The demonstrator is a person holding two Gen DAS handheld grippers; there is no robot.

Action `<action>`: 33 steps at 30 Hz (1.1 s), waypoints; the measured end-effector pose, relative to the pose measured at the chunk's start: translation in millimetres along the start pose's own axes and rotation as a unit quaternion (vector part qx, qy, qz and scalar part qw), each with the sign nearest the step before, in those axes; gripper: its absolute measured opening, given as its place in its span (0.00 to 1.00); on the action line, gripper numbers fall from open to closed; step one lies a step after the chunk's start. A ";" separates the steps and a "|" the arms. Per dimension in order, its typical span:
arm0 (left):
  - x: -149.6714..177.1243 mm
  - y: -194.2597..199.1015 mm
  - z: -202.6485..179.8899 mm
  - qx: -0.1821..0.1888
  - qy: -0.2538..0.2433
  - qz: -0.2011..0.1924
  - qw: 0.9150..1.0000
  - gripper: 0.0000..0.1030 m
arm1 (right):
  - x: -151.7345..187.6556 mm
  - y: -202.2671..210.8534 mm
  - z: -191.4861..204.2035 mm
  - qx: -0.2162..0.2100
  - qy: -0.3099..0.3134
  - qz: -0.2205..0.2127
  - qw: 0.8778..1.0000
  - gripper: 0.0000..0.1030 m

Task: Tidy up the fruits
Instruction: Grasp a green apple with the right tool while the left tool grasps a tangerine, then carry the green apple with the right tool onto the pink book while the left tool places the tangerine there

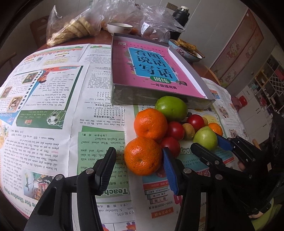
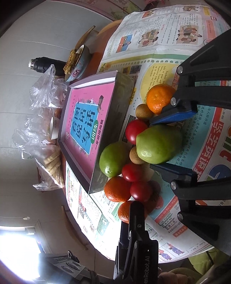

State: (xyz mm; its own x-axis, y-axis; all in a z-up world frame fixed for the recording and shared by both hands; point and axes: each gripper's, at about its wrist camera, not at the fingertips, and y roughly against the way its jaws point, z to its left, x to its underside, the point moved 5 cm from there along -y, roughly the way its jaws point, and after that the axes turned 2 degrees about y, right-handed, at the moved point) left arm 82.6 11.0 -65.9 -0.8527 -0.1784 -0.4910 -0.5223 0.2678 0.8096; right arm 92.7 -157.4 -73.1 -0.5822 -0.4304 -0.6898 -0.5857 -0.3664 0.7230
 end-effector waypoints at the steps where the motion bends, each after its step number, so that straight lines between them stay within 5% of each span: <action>1: -0.5 -0.7 1.1 0.005 0.002 0.001 1.000 0.53 | 0.2 0.3 0.0 -0.002 -0.002 0.000 1.000 0.41; 5: -2.4 -2.1 1.9 0.035 0.008 0.008 0.999 0.41 | 0.2 2.4 0.3 -0.010 -0.007 -0.002 1.000 0.41; 10: -2.2 -1.1 -0.8 0.031 0.005 0.012 0.999 0.41 | -3.8 12.3 0.8 -0.019 -0.009 -0.017 1.000 0.41; 21: -44.8 27.7 -4.5 -0.013 -0.020 -0.044 0.999 0.41 | -32.7 25.0 -26.8 -0.022 -0.035 -0.051 0.998 0.41; 33: -102.4 3.7 -8.0 -0.053 -0.030 -0.060 0.996 0.41 | -67.6 7.6 -66.6 0.004 -0.046 -0.063 0.997 0.41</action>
State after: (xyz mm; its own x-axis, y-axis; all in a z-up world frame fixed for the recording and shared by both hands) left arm 168.1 22.7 -10.1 -0.7852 -0.1450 -0.6020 -0.6187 0.1452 0.7721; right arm 165.1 -186.0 -18.5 -0.5526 -0.3039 -0.7761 -0.6615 -0.4066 0.6302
